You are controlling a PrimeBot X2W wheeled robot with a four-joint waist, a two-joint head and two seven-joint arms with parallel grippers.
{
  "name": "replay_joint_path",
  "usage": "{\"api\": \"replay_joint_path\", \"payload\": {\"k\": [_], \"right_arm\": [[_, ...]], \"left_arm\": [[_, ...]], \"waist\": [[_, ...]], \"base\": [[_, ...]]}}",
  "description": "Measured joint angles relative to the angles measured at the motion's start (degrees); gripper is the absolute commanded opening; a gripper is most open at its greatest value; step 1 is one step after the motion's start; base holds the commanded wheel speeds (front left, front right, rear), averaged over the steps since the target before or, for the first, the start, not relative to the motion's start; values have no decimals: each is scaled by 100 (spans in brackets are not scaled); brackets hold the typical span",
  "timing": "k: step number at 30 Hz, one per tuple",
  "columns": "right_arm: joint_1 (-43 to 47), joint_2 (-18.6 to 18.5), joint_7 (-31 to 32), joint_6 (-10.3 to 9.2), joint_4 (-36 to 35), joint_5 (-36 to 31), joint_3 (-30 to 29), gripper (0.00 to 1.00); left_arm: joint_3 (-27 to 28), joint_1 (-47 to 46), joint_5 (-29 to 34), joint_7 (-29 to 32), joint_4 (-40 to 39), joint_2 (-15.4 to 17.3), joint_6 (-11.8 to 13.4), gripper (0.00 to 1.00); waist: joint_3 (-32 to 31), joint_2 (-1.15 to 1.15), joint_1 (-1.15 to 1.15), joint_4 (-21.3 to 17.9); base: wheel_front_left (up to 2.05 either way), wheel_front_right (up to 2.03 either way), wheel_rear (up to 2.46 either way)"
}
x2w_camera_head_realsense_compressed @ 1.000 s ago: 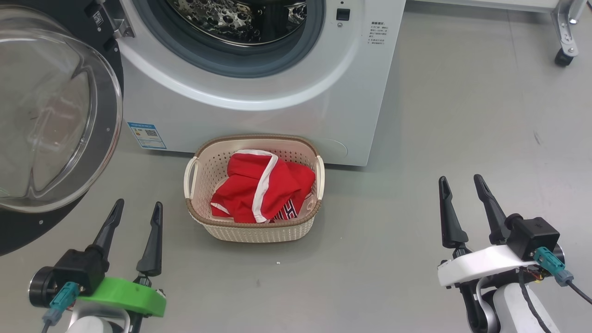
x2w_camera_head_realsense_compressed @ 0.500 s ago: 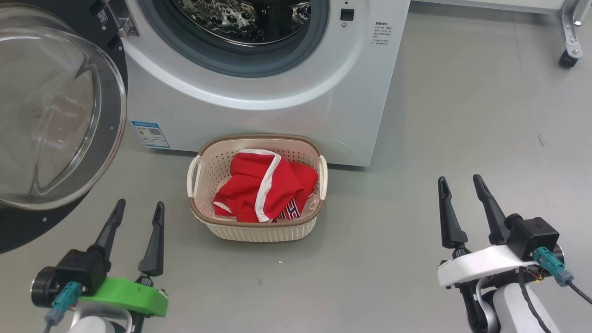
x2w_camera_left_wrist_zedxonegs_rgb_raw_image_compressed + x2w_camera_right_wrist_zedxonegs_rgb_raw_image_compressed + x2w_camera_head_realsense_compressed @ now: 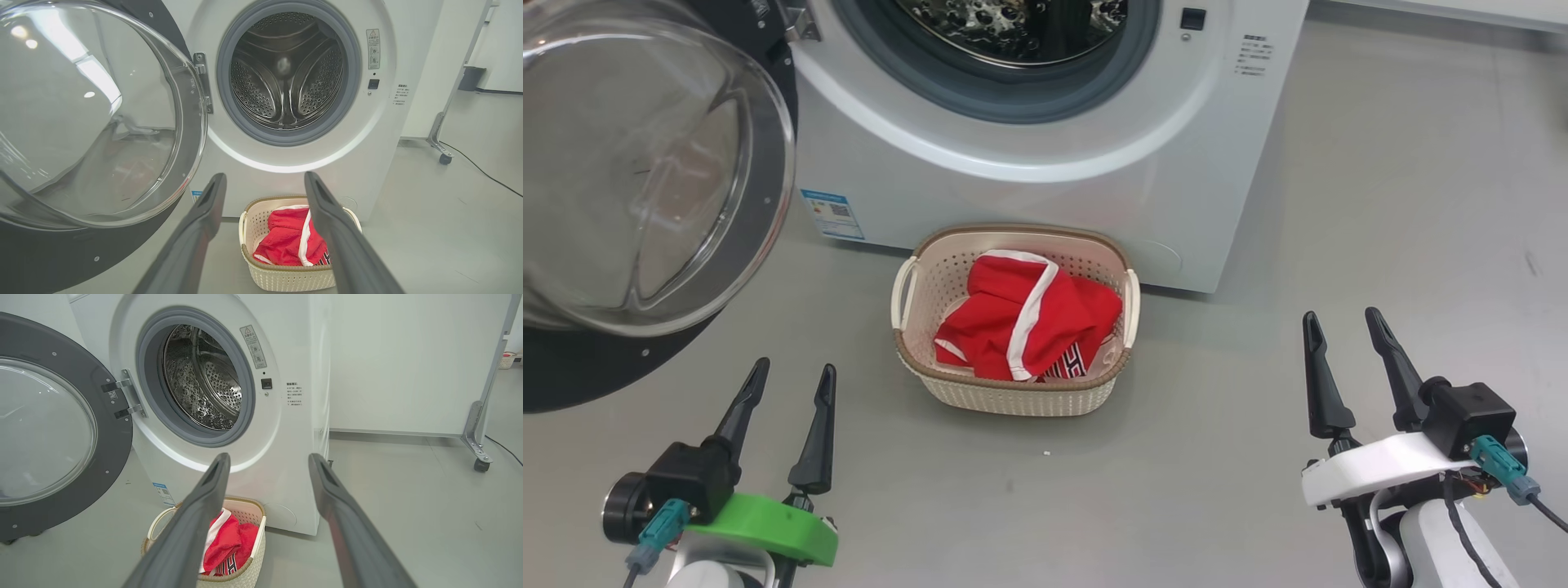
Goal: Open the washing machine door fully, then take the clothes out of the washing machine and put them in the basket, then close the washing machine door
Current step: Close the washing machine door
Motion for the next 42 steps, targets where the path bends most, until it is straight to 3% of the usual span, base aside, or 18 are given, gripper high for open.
{"api": "replay_joint_path", "payload": {"k": [22,27,42], "right_arm": [[1,-78,1,0,70,5,183,100],[-38,-66,1,0,140,12,592,100],[-469,-81,1,0,413,125,1172,100]], "left_arm": [[35,-9,19,0,82,-77,-23,100],[353,20,31,0,-11,-48,-7,100],[777,339,21,0,-375,-75,163,100]], "waist": [[-21,0,0,1342],[-79,0,0,1721],[-54,0,0,1938]], "base": [[0,0,0],[0,0,0],[0,0,0]]}}
